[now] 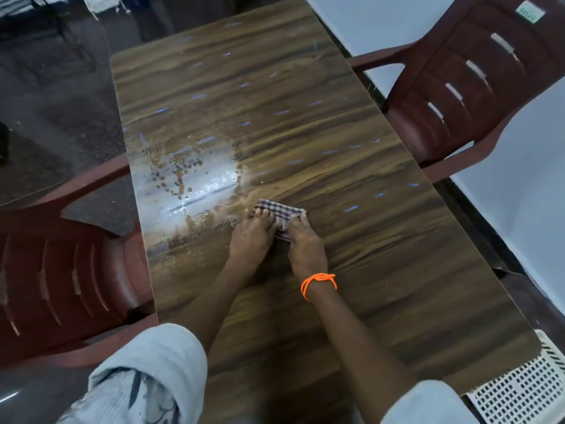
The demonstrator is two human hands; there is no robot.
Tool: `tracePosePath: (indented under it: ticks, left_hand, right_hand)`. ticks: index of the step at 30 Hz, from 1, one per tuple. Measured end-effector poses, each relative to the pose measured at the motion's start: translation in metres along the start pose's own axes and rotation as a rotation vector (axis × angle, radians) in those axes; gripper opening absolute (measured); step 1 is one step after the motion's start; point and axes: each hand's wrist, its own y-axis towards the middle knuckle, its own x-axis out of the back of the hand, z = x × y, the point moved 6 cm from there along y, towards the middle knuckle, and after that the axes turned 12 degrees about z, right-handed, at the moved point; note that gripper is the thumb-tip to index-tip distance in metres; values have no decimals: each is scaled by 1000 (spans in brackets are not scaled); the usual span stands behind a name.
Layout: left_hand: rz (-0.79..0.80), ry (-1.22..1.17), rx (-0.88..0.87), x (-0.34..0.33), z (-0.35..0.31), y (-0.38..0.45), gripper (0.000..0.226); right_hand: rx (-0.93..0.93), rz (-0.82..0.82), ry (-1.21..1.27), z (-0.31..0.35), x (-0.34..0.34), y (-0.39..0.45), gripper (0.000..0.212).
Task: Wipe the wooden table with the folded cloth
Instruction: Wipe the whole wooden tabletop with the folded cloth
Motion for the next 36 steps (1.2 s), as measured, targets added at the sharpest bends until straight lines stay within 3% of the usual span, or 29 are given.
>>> tracePosePath:
  ticks: [4,10,13,17,25,32,36]
  left_hand:
    - [-45,-5,-32,-6,-10,-44,19]
    - [80,77,-165,-38,-70,-52,22]
    - [201,240,-212,-44,-102,-33,34]
    - [285,318,-128,-44,-118,-5,55]
    - [316,304,-170,-23,-72,29,70]
    - [301,328,-406,-15,-24,1,74]
    - [334,370,-579,-29,-23,-15,71]
  right_hand:
    - [25,-2,-20,8,-5,-44,40]
    - [-24,-50,-25,-38,39,-91,35]
    - [-77,-37,-26,-56,60,-83,32]
    - [-60,-54,-52,-64,79,-56,25]
    - [-147,-148,-58,-48,56,-2,25]
    - [-196,-265,-63,-5,11,-27,28]
    - [-401,-383,-38,-7,-9,-65,35]
